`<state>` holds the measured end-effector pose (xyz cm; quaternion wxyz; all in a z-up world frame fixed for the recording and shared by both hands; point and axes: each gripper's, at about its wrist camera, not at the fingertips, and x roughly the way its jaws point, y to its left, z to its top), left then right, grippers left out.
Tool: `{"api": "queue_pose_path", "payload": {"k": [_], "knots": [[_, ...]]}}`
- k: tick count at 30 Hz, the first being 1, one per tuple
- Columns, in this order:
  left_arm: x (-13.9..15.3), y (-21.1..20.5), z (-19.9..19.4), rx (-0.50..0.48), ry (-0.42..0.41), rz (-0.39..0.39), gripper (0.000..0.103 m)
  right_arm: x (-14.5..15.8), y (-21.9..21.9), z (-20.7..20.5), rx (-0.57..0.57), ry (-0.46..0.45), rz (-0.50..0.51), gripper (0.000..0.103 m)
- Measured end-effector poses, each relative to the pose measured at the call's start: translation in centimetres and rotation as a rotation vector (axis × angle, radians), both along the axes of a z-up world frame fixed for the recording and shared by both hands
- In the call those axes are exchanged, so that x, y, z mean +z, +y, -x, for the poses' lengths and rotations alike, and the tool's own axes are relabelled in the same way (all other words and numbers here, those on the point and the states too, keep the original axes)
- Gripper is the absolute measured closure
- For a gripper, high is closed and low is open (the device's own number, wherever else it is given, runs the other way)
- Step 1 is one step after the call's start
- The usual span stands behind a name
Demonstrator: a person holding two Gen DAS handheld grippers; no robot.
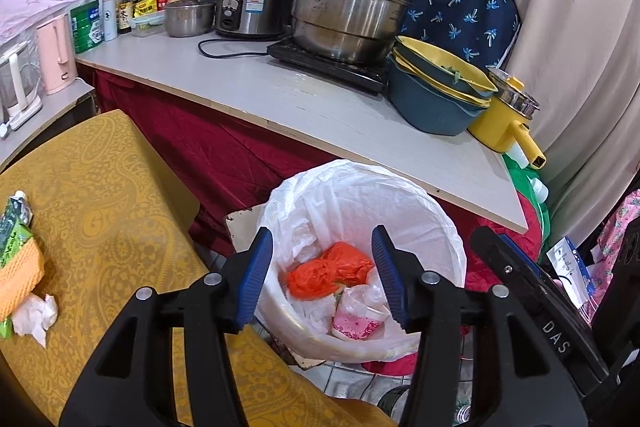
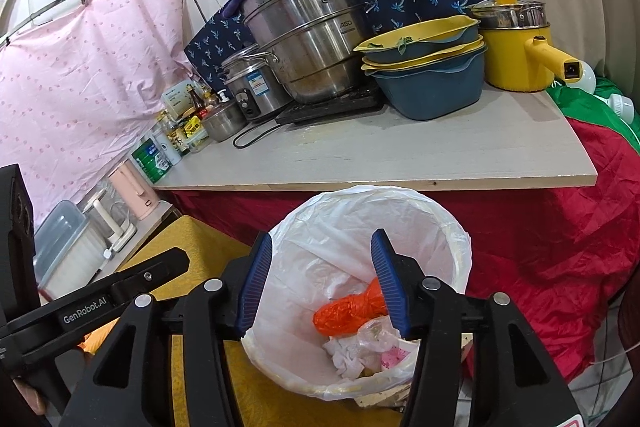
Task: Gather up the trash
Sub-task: 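Move both tools back over the table trash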
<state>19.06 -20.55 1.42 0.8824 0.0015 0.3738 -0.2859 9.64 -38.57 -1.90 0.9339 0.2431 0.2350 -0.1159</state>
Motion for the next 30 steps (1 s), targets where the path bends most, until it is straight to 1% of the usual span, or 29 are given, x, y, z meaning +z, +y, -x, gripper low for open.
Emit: {"api": "queue_pose_path", "payload": {"k": [1, 4, 12, 21, 26, 30], "knots": [[0.1, 0.2, 0.1, 0.002, -0.003, 0.001, 0.053, 0.2, 0.2, 0.1, 0.003, -0.002, 0.003, 0.053], [0.5, 1.1, 0.3, 0.015, -0.002, 0.008, 0.045, 0.7, 0.7, 0.2, 0.012, -0.009, 0.010, 0.053], [1.8, 3.8, 1.2, 0.059, -0.031, 0.018, 0.045, 2.2, 2.9, 0.5, 0.048, -0.028, 0.027, 0.052], [2.9, 8.1, 2.1, 0.121, -0.067, 0.027, 0.045, 3.6, 6.4, 0.3, 0.110, -0.045, 0.048, 0.052], [3.1, 11.6, 2.2, 0.177, -0.069, 0.037, 0.045, 4.1, 8.9, -0.1, 0.155, -0.047, 0.056, 0.052], [2.9, 15.1, 2.2, 0.233, -0.065, 0.034, 0.045, 4.4, 11.7, -0.5, 0.202, -0.043, 0.066, 0.052]]}}
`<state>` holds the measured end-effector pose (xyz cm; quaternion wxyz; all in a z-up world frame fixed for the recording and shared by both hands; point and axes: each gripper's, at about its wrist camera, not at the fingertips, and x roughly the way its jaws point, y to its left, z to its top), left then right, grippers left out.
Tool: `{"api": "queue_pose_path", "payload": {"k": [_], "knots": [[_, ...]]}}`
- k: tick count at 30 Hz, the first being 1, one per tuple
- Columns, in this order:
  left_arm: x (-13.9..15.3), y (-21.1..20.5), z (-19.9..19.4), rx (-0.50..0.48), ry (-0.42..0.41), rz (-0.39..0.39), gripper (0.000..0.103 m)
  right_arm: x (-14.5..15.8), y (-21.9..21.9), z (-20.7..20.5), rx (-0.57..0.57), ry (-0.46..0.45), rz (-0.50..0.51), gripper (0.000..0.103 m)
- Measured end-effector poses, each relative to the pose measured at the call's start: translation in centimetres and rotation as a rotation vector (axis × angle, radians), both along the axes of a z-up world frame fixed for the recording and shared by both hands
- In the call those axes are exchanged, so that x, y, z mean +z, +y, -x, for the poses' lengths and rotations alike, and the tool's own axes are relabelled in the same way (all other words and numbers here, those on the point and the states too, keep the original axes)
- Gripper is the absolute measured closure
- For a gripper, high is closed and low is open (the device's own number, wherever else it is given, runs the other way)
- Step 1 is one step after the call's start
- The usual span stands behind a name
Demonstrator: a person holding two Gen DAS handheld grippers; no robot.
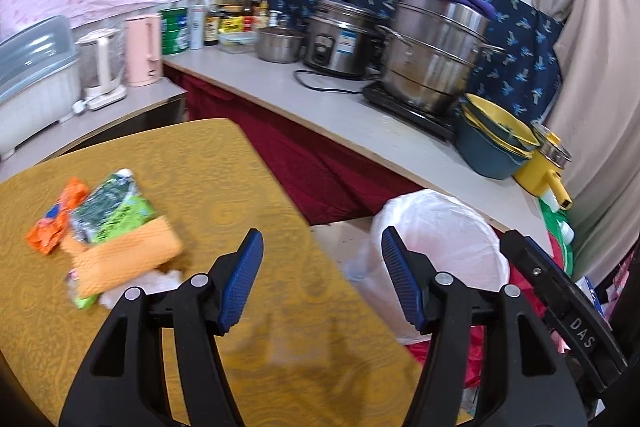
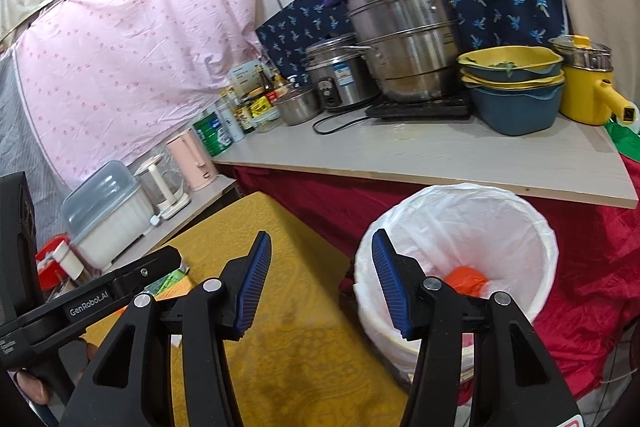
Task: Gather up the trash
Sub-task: 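Move both tools back over the table trash, then grasp the orange snack bag with the left gripper while the right grasps the orange mesh sleeve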
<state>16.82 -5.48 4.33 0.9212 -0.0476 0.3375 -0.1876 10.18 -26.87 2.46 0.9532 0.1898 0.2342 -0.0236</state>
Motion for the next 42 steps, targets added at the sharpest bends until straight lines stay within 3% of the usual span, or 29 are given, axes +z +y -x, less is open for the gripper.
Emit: {"api": "queue_pose_path", "payload": {"k": [10, 17, 30, 35, 42], "knots": [[-0.4, 9.0, -0.6, 0.129, 0.006, -0.018, 0.044, 0.4, 7.4, -1.7, 0.127, 0.014, 0.015, 0.052], [-1.6, 16.5, -1.1, 0.245, 0.014, -0.046, 0.036, -0.5, 13.0, -3.6, 0.222, 0.050, 0.016, 0.052], [-6.2, 26.7, -2.6, 0.393, 0.079, -0.090, 0.033, -5.3, 22.2, -8.1, 0.344, 0.173, 0.042, 0.052], [-7.7, 29.6, -4.0, 0.446, 0.107, -0.073, 0.017, -7.2, 24.6, -10.2, 0.368, 0.219, 0.043, 0.052], [-9.7, 32.4, -7.4, 0.482, 0.149, -0.065, 0.013, -10.0, 26.2, -12.8, 0.382, 0.284, 0.006, 0.052]]}}
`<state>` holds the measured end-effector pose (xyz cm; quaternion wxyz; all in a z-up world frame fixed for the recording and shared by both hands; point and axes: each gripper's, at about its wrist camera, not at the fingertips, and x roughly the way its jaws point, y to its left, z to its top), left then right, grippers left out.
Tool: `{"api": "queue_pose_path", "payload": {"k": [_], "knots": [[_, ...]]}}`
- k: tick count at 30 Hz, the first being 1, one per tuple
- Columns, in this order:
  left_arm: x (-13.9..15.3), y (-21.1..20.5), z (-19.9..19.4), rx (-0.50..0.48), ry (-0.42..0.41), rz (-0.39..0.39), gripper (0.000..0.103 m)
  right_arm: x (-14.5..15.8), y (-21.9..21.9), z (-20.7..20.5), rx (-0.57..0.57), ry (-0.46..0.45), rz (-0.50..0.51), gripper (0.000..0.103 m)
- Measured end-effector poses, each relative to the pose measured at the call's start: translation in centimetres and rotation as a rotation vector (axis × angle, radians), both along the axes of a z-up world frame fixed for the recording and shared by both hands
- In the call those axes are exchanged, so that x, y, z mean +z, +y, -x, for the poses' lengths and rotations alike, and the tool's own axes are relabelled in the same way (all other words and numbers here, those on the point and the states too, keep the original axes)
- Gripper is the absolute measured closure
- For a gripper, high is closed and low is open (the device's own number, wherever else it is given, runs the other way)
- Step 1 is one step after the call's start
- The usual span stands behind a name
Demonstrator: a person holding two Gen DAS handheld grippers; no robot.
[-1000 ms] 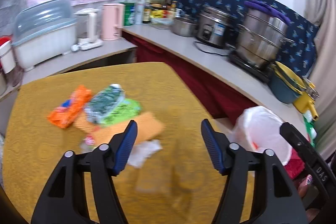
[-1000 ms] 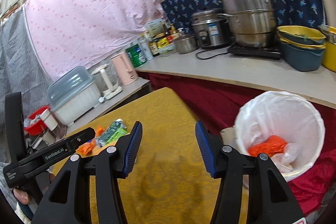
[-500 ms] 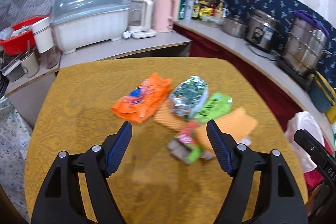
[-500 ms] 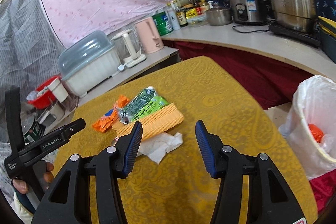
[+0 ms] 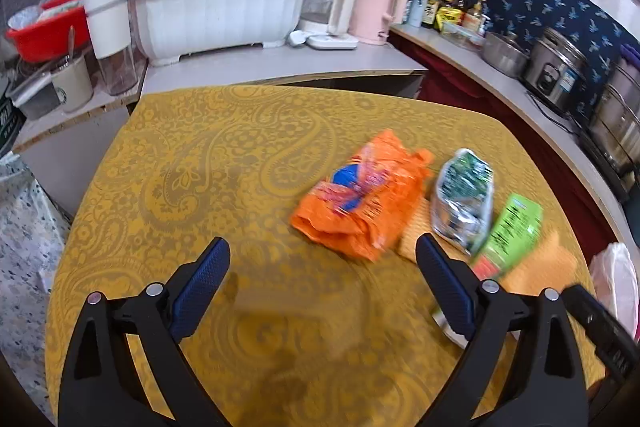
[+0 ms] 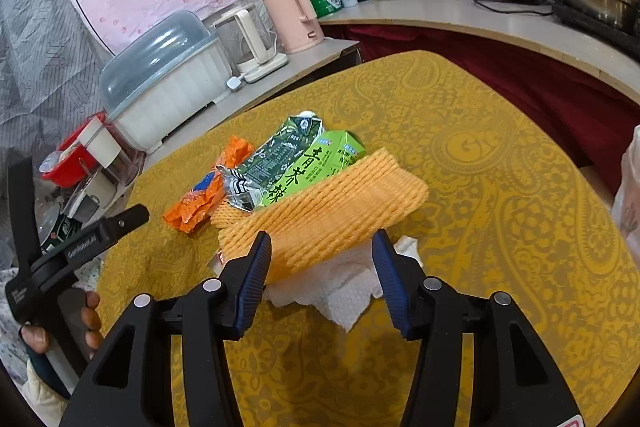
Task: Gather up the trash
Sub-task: 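Grasp the orange snack bag with the left gripper while the right grasps the orange mesh sleeve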
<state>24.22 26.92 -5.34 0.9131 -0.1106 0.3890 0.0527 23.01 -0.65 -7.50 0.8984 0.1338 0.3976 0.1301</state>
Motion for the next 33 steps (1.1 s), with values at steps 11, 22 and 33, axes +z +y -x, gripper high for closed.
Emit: {"api": "queue_pose_path", "payload": {"k": [11, 22, 33], "knots": [[-3.8, 1.6, -5.8, 0.019, 0.079, 0.048, 0.019, -2.3, 0.9, -2.0, -0.008, 0.052, -0.023, 0.052], [-4.1, -1.0, -6.2, -0.069, 0.079, 0.032, 0.069, -2.6, 1.0, -2.0, 0.007, 0.051, -0.030, 0.064], [-0.4, -1.4, -3.1, -0.050, 0.015, 0.015, 0.097, 0.2, -0.1, 0.0, 0.009, -0.010, -0.053, 0.089]]}}
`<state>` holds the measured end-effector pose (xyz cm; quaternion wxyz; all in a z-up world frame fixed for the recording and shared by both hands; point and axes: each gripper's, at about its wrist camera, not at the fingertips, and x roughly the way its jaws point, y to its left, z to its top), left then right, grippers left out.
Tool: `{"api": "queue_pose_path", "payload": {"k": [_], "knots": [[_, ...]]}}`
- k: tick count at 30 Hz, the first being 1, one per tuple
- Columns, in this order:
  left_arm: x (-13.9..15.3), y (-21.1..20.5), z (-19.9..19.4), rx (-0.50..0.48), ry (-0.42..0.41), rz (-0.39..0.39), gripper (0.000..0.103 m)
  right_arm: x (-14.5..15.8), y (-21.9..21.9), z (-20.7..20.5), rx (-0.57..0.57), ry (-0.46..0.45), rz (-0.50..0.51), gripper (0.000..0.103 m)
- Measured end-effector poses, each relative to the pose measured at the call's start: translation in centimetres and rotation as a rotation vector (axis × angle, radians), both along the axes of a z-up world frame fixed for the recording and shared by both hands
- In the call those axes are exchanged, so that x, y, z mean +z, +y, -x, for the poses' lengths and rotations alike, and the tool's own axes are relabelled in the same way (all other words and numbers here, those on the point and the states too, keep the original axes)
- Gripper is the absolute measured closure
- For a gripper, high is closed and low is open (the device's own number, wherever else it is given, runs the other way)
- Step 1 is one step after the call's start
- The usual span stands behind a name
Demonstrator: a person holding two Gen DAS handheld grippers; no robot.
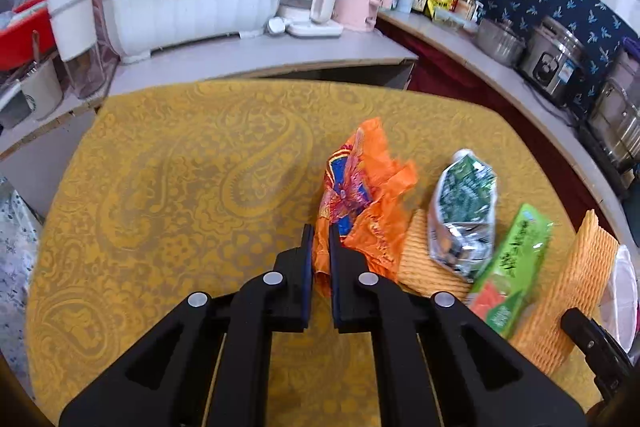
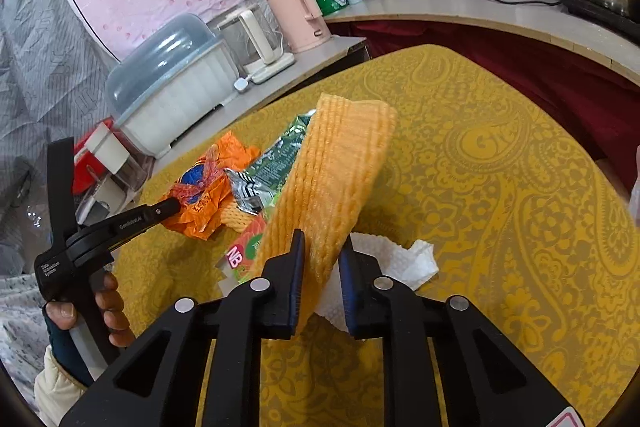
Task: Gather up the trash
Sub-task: 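Grasp the orange snack bag with the left gripper while the right grasps the orange mesh sleeve, then carry the snack bag and mesh sleeve with both grippers over the bin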
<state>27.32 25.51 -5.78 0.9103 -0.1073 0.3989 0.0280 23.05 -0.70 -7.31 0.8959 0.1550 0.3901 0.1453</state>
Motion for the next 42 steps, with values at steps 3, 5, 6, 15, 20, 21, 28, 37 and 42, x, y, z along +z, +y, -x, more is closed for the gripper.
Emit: {"api": "queue_pose_path", "payload": {"k": [3, 5, 6, 15, 20, 21, 28, 37, 42], "knots": [[2.3, -0.4, 1.4, 0.001, -0.040, 0.011, 0.097, 1.4, -1.1, 0.9, -0.012, -0.033, -0.009, 0.090], [3.8, -0.9, 2.2, -0.006, -0.068, 0.014, 0.097, 2.6, -2.0, 1.6, -0.026, -0.057, -0.019, 0.091], [4.4, -1.2, 2.6, -0.011, -0.079, 0.015, 0.097, 3.0, -2.4, 1.9, -0.031, -0.066, -0.022, 0.091], [9.9, -6.4, 6.5, -0.093, -0.174, 0.035, 0.097, 7.4, -7.0, 5.7, -0.093, -0.163, -0.039, 0.091], [11.7, -10.8, 8.4, -0.167, -0.198, 0.039, 0.097, 8.8, -10.0, 7.7, -0.138, -0.199, -0.045, 0.092], [12.0, -11.9, 8.7, -0.185, -0.201, 0.041, 0.097, 9.0, -10.9, 8.2, -0.152, -0.206, -0.047, 0.092], [13.2, -18.1, 10.1, -0.280, -0.211, 0.052, 0.097, 9.8, -17.0, 11.5, -0.257, -0.235, -0.063, 0.092], [13.7, -25.2, 11.4, -0.392, -0.213, 0.050, 0.097, 10.2, -23.2, 14.2, -0.363, -0.255, -0.062, 0.092], [13.7, -28.7, 11.8, -0.447, -0.209, 0.042, 0.097, 10.1, -26.2, 15.4, -0.414, -0.261, -0.064, 0.092]]}}
